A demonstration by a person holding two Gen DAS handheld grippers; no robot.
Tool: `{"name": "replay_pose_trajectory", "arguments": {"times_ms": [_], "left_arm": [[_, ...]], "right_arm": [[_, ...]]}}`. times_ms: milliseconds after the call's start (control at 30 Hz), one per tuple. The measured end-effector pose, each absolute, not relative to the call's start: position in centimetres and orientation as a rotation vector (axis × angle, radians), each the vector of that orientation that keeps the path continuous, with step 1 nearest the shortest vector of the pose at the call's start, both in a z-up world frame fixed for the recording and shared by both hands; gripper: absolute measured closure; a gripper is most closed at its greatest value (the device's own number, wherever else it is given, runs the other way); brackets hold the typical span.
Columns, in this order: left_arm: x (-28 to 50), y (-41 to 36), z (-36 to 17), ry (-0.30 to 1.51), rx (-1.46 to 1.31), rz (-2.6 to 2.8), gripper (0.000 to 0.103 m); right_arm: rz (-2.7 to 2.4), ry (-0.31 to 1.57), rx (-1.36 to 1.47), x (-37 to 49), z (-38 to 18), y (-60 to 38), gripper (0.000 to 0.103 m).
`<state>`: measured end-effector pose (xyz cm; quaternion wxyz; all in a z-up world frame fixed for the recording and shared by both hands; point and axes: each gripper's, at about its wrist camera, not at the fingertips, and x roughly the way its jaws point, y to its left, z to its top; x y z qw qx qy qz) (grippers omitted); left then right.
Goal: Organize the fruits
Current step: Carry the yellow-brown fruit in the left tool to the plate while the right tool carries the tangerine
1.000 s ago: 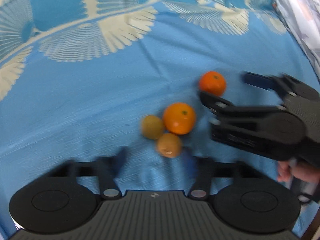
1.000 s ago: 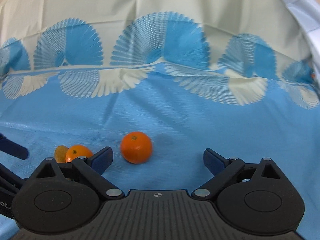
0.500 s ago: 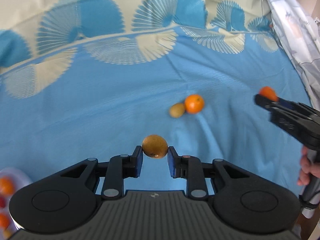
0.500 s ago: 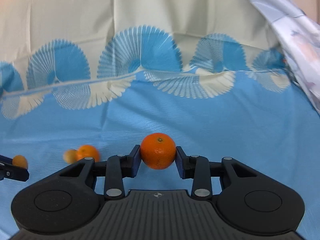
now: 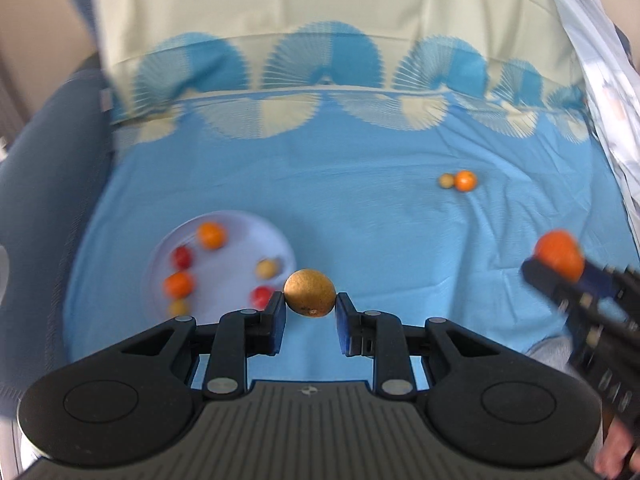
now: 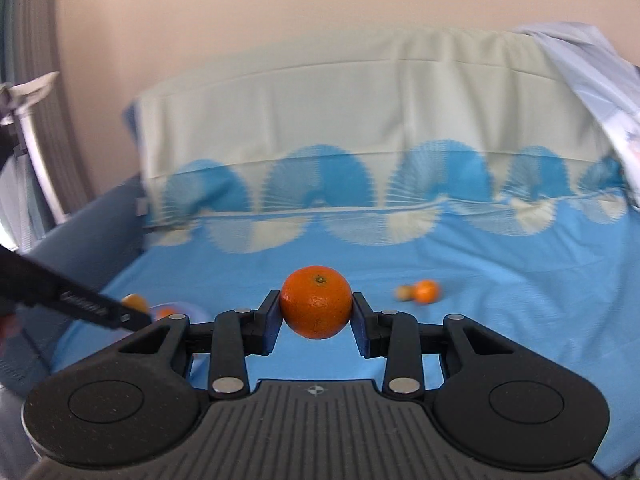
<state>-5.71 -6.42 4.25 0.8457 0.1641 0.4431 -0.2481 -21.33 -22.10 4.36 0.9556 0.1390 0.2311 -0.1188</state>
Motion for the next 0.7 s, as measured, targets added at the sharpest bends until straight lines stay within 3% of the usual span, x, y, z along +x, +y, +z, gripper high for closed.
{"name": "replay_pose_trajectory", "arguments": {"times_ms": [333, 700], "left_arm": [[-10.1, 5.3, 6.1, 0.918, 0.229, -0.401, 0.074], [-11.2, 10.6, 7.0, 0.875, 0.134, -0.394, 0.074]], "right_arm": [[-0.033, 0.5, 0.189, -22.3, 7.0, -11.5, 0.065], [-0.015, 0.519, 0.059, -23.0, 8.5, -6.0, 0.065]]}}
